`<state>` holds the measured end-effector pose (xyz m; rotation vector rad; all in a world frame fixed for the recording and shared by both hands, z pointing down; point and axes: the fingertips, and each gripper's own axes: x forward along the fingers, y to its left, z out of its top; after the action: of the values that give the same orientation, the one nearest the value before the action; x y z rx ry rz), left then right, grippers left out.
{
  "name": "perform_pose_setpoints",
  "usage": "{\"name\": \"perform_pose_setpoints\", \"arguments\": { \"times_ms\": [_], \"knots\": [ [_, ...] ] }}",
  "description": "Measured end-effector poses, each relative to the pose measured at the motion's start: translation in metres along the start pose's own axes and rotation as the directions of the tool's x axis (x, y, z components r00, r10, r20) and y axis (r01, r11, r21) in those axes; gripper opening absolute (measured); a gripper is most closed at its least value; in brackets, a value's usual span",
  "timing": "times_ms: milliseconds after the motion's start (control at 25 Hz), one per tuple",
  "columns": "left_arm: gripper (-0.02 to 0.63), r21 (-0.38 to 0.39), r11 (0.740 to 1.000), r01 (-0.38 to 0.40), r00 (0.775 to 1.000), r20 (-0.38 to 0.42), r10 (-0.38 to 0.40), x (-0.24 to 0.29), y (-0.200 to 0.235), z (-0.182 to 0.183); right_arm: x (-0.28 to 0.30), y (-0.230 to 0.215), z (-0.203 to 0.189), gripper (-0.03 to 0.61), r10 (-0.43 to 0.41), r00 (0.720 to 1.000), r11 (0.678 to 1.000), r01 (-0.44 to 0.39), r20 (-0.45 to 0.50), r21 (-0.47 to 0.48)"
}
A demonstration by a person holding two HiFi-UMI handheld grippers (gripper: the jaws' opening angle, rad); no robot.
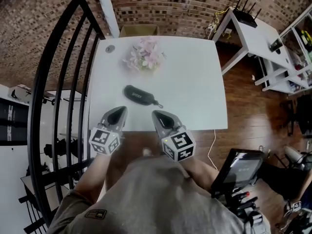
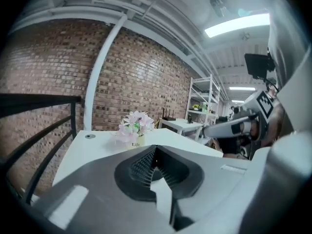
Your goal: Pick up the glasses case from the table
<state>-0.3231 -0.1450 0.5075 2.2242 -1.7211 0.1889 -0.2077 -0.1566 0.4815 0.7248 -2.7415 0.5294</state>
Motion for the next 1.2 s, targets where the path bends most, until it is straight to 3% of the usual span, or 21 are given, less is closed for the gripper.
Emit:
{"name": "perform_pose_setpoints", "arguments": {
  "times_ms": [160, 280, 440, 600, 880, 1040, 1120, 1200],
  "knots": [
    [0.024, 0.168, 0.98, 0.103, 0.989, -0.121, -0.084, 0.029, 0.007, -0.016, 0.016, -0.019, 0.004, 0.011, -0.002, 1.0, 1.0, 0.002, -0.006, 0.014],
    [0.118, 0.312, 0.928, 0.204, 0.963, -0.234, -0.133, 0.051, 0.01, -0.024, 0.024, -0.034, 0.007, 0.011, -0.012, 1.0, 0.999, 0.012, -0.014, 0.032],
    [0.245, 0.455, 0.809, 0.373, 0.896, -0.404, -0.186, 0.075, 0.007, -0.05, 0.028, -0.052, 0.003, 0.011, -0.03, 0.999, 0.996, 0.032, -0.03, 0.078],
    [0.316, 0.541, 0.662, 0.519, 0.811, -0.556, -0.182, 0.093, 0.009, -0.08, 0.028, -0.069, -0.002, 0.011, -0.054, 0.998, 0.991, 0.057, -0.034, 0.123],
    [0.364, 0.581, 0.444, 0.682, 0.69, -0.712, -0.128, 0.124, 0.014, -0.11, 0.022, -0.097, -0.01, 0.011, -0.096, 0.994, 0.98, 0.104, -0.05, 0.172],
    [0.383, 0.541, 0.316, 0.78, 0.593, -0.799, -0.098, 0.133, 0.014, -0.127, 0.015, -0.11, -0.01, 0.011, -0.138, 0.989, 0.971, 0.144, -0.046, 0.191],
    [0.385, 0.492, 0.271, 0.827, 0.53, -0.844, -0.086, 0.133, 0.016, -0.138, 0.012, -0.116, -0.009, 0.011, -0.156, 0.987, 0.966, 0.161, -0.041, 0.201],
    [0.383, 0.439, 0.253, 0.862, 0.472, -0.878, -0.085, 0.132, 0.017, -0.147, 0.01, -0.122, -0.009, 0.011, -0.171, 0.984, 0.962, 0.175, -0.038, 0.21]
  ]
}}
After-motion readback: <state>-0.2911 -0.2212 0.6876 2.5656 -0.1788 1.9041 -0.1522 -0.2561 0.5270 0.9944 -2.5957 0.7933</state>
